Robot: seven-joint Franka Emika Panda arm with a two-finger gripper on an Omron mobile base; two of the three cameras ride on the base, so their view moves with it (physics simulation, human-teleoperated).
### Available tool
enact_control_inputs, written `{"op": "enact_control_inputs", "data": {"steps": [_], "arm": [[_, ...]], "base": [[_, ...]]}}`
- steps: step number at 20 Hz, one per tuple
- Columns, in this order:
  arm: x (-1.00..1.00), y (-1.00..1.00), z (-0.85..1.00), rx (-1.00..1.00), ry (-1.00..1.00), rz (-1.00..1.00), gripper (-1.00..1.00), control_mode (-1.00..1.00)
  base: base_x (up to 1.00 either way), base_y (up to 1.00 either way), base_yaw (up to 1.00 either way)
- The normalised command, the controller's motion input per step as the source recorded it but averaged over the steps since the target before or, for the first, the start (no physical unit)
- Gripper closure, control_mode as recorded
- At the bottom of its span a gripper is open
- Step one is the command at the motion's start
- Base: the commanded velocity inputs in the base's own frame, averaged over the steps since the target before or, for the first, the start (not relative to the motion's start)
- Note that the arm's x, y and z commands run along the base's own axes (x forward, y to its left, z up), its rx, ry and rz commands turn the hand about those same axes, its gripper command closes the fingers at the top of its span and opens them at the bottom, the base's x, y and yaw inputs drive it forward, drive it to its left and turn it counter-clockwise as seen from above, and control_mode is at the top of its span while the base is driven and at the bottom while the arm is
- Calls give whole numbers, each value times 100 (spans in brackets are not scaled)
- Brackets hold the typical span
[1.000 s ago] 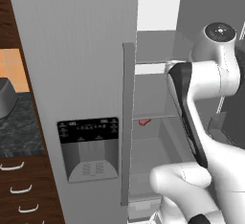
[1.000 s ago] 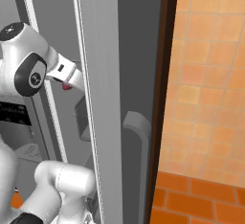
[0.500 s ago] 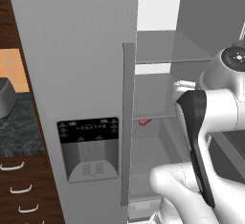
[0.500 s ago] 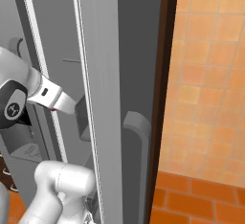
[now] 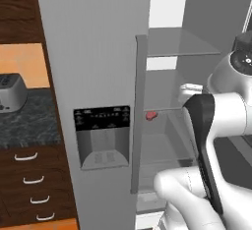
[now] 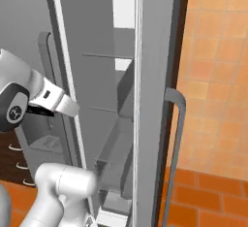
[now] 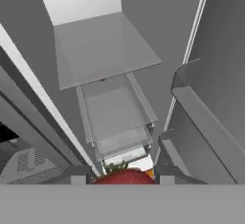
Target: Take the strawberry from the fridge and place it on top of the pancake, located on the dining counter.
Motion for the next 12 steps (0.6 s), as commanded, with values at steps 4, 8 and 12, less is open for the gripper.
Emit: {"op": "enact_control_inputs", "data": {"steps": [4, 8, 12], "arm": [[0, 0, 0, 0, 0, 0, 100, 100], [0, 0, 0, 0, 0, 0, 100, 100], [0, 0, 0, 0, 0, 0, 100, 100]], "base": [[-55, 75, 0], [-44, 54, 28], [-62, 64, 67]]}}
